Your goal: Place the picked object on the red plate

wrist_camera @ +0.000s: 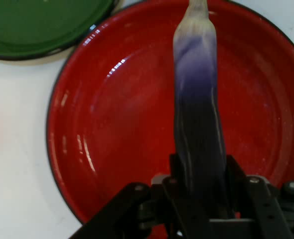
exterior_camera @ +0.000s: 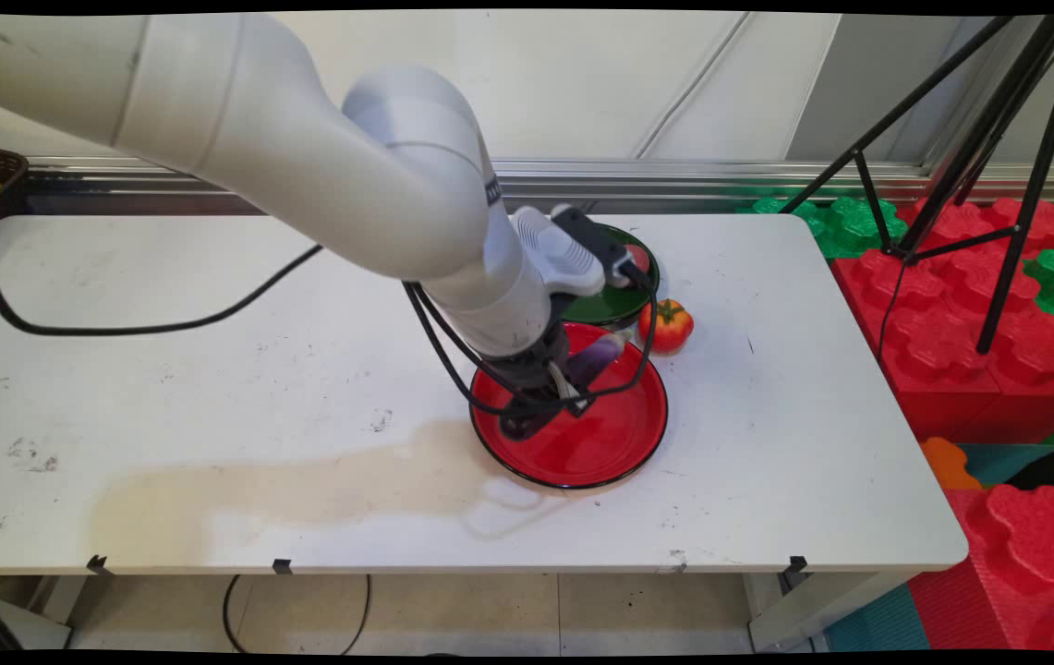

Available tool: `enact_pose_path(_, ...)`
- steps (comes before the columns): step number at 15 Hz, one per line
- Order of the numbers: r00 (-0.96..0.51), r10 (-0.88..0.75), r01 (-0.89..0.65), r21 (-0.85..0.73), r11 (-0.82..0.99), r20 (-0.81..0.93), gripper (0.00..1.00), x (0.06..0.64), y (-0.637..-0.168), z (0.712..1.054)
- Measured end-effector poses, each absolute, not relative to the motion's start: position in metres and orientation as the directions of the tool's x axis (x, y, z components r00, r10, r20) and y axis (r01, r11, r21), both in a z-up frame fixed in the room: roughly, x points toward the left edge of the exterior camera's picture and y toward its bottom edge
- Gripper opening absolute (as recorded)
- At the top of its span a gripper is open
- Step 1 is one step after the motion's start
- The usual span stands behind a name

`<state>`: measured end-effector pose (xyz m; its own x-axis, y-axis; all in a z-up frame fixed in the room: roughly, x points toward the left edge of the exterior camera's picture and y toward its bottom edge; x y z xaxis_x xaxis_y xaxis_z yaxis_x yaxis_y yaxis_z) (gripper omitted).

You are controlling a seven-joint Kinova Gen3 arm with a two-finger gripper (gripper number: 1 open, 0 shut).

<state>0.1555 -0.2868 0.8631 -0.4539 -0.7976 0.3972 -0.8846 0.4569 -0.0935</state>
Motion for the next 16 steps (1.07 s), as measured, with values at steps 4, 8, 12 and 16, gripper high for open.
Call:
enact_pose_path(4, -0.455, -0.802, -0.883, -0.081, 0.461, 0.387, 0.0, 0.146, -0.287, 0.846)
enact_pose_path(8, -0.457, -0.802, -0.881, -0.077, 0.466, 0.384, 0.0, 0.14, -0.29, 0.833)
enact_pose_path(12, -0.46, -0.802, -0.879, -0.069, 0.472, 0.38, 1.0, 0.136, -0.291, 0.826)
enact_pose_path(16, -0.466, -0.796, -0.875, -0.07, 0.478, 0.387, 1.0, 0.134, -0.291, 0.825)
